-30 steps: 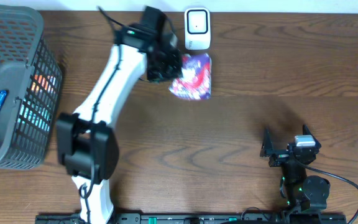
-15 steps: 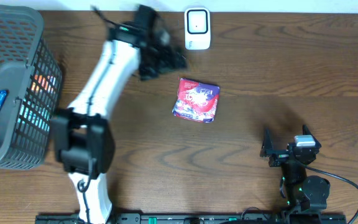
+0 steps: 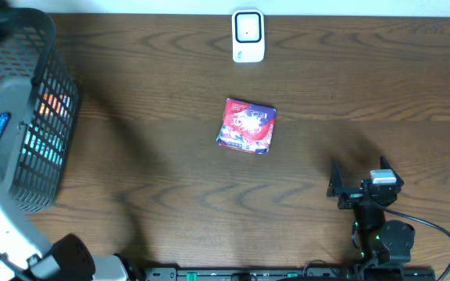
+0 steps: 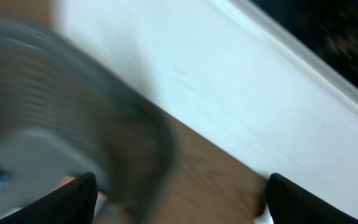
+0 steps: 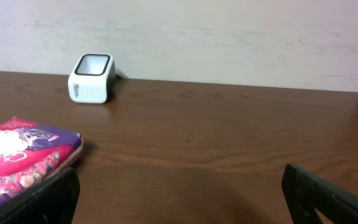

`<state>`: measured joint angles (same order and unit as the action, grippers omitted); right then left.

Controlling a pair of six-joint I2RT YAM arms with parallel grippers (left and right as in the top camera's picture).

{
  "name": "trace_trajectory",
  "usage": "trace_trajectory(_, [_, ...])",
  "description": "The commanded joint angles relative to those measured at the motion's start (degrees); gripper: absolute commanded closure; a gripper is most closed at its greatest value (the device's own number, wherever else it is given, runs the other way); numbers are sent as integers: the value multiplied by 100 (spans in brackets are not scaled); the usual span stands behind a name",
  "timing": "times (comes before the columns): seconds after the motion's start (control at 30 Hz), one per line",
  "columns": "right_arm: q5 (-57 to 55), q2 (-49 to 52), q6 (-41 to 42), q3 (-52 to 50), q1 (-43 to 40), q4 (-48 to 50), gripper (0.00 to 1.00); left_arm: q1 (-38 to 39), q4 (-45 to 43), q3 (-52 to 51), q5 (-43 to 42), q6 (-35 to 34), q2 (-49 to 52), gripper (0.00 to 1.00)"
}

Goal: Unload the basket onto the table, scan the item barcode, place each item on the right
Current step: 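Return the left gripper to the basket and grasp the mint-green packet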

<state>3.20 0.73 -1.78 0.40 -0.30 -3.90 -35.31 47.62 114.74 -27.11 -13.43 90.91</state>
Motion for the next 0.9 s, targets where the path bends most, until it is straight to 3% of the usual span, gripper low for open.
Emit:
trace_trajectory(0.0, [13, -24, -46, -9, 17, -20, 1, -704, 232, 4, 122, 691, 87, 14])
trace_trajectory(0.17, [13, -24, -46, -9, 17, -20, 1, -1478, 708, -271, 1134, 920, 345, 14])
trace_trajectory(0.27, [13, -24, -46, -9, 17, -17, 1, -1615, 807, -496, 1110, 1259, 654, 14])
trace_trajectory(0.5, [13, -24, -44, -9, 17, -17, 1, -1344, 815, -595, 968, 1226, 1604, 14])
trace_trajectory(0.7, [13, -24, -46, -9, 17, -20, 1, -1034, 988, -595, 1008, 437, 2531, 15])
trace_trajectory(0.8, [13, -24, -46, -9, 17, -20, 1, -828, 1169, -595, 1220, 356, 2964, 27])
trace_trajectory(0.87, [13, -24, -44, -9, 17, -20, 1, -713, 1331, -595, 1742, 76, 3189, 27])
